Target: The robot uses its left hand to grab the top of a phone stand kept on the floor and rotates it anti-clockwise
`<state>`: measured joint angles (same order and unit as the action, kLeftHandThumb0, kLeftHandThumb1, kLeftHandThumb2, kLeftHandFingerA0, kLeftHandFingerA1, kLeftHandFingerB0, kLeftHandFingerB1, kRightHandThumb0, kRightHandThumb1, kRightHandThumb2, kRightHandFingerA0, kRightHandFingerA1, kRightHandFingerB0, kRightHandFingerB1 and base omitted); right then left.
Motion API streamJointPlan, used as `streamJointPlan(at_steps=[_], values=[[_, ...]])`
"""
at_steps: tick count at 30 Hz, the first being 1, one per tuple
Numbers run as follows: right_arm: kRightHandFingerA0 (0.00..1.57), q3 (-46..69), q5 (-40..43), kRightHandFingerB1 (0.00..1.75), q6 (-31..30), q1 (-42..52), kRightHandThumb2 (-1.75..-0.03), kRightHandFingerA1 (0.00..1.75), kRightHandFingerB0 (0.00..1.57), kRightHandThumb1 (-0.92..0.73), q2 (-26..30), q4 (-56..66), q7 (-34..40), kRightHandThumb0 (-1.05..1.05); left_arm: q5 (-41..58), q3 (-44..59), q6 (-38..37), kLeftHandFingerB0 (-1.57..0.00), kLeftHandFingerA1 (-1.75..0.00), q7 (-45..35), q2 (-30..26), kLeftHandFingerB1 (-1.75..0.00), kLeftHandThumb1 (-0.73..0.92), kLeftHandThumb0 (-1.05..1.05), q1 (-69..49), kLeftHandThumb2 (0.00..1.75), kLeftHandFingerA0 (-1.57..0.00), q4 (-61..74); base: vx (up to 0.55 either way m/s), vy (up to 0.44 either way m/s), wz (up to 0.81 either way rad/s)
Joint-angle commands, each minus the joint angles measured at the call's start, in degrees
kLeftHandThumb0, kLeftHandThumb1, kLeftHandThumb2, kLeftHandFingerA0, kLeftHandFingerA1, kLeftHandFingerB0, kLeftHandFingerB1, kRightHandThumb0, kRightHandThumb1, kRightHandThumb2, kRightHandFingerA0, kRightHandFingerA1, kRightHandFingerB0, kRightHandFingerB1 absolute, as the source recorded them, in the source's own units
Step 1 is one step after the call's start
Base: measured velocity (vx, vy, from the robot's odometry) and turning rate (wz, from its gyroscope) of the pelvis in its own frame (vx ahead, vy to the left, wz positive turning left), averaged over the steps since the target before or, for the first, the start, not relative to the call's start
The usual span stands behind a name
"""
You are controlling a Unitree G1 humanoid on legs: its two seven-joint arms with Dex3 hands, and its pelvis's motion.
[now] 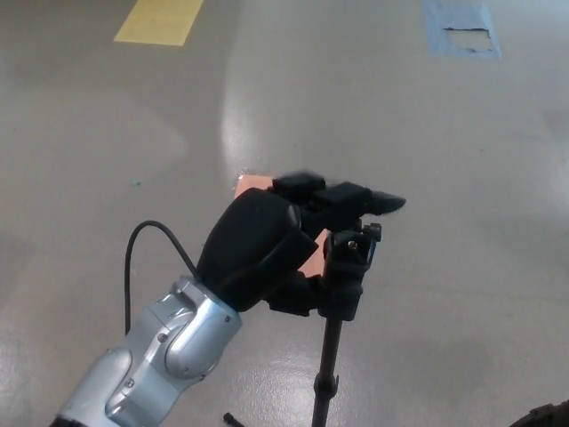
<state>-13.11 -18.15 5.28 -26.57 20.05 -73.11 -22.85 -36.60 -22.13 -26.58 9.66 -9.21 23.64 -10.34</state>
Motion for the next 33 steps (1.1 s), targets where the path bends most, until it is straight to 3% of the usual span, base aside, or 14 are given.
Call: streamJointPlan(at_steps=[1,2,3,5,16,17,18,19,24,25,28,29,32,33], values=[[0.52,-0.29,-0.60,0.33,0.56,-0.14,-0.64,0.47,0.34,-0.80,1.08,-0.22,0.17,-0.50,2.00,-0.06,-0.96,-0.87,-1.02,-2.65,-0.72,-0.46,0.66,-0.20,0.53,0.59,-0.96,-0.05,0.00,0.000,0.00],[0.52,-0.20,-0.51,0.33,0.58,-0.15,-0.64,0.47,0.34,-0.80,1.10,-0.26,0.14,-0.50,2.02,-0.08,-0.60,-0.87,-1.02,-3.10,-0.80,-0.46,0.66,-0.20,0.47,0.59,-0.96,0.34,0.00,0.000,0.00],[0.51,0.09,-0.19,0.33,0.64,-0.19,-0.64,0.48,0.33,-0.80,1.10,-0.33,-0.05,-0.49,1.94,-0.07,0.12,-0.90,-1.23,-3.48,-0.74,-0.48,0.66,-0.21,0.33,0.61,-0.88,0.81,0.00,0.000,0.00],[0.54,0.11,-0.17,0.33,0.65,-0.27,-0.64,0.48,0.33,-0.81,1.06,-0.30,-0.01,-0.49,2.10,0.02,0.37,-0.92,-1.26,-3.64,-0.63,-0.48,0.70,-0.23,0.27,0.61,-0.89,0.87,0.00,0.000,0.00],[0.56,-0.57,-0.75,0.33,-0.08,-0.94,-0.65,0.48,0.35,-0.82,1.03,-0.07,0.28,-0.50,1.59,-0.02,0.38,-0.91,-1.07,-3.85,-0.68,-0.48,0.68,-0.22,0.59,0.61,-0.96,0.71,0.00,0.000,0.00],[0.51,-0.66,-0.87,0.47,-0.13,-1.02,-0.94,0.59,0.30,-0.68,1.02,-0.05,0.28,-0.53,1.41,-0.01,0.37,-0.91,-1.17,-3.78,-0.74,-0.49,0.67,-0.22,0.53,0.61,-0.92,0.82,0.00,0.000,0.00],[0.51,-0.73,-0.95,0.47,-0.15,-1.08,-0.94,0.59,0.30,-0.68,1.01,-0.05,0.29,-0.53,1.38,0.00,0.42,-0.91,-1.17,-3.82,-0.77,-0.49,0.67,-0.22,0.48,0.61,-0.92,0.91,0.00,0.000,0.00],[0.58,-0.77,-1.01,0.33,-0.15,-1.15,-0.64,0.48,0.36,-0.82,1.00,-0.08,0.33,-0.49,1.48,0.02,0.41,-0.91,-1.14,-3.88,-0.77,-0.49,0.68,-0.22,0.47,0.61,-0.93,0.93,0.00,0.000,0.00],[0.55,-1.08,-1.33,0.33,0.43,-1.41,-0.65,0.47,0.35,-0.82,1.15,-0.01,0.21,-0.50,7.15,0.61,0.89,-0.91,-1.26,-6.93,0.68,-0.51,0.71,-0.18,0.06,0.61,-0.91,0.56,0.00,0.000,0.00],[0.55,-1.15,-1.40,0.33,0.28,-1.56,-0.65,0.46,0.35,-0.82,1.09,0.00,0.30,-0.50,12.35,1.14,2.79,-0.87,-0.63,-10.46,1.73,-0.52,0.73,-0.14,-0.59,0.63,-1.04,1.24,0.00,0.000,0.00],[0.57,-1.27,-1.52,0.33,0.03,-1.73,-0.64,0.47,0.35,-0.82,1.05,0.01,0.60,-0.51,20.42,2.06,6.42,-0.86,-0.54,-15.92,3.35,-0.52,0.74,-0.14,-1.64,0.62,-1.02,2.53,0.00,0.000,0.00],[0.52,-1.31,-1.50,0.47,0.16,-1.74,-0.94,0.60,0.30,-0.68,1.14,0.05,0.56,-0.55,24.10,2.76,9.18,-0.85,-0.51,-18.33,4.19,-0.50,0.73,-0.13,-2.02,0.62,-0.98,3.19,0.00,0.000,0.00],[0.50,-1.38,-1.47,0.47,0.39,-1.84,-0.94,0.59,0.28,-0.68,1.11,0.03,0.35,-0.54,31.76,4.84,15.26,-0.86,-0.52,-22.41,6.20,-0.51,0.72,-0.14,-2.44,0.62,-1.02,4.10,0.00,0.000,0.00],[0.54,-1.36,-1.42,0.33,0.34,-1.87,-0.65,0.46,0.33,-0.82,1.05,0.01,0.28,-0.50,33.72,5.52,17.32,-0.87,-0.54,-23.18,6.90,-0.51,0.72,-0.15,-2.52,0.61,-1.03,4.47,0.00,0.000,0.00]])
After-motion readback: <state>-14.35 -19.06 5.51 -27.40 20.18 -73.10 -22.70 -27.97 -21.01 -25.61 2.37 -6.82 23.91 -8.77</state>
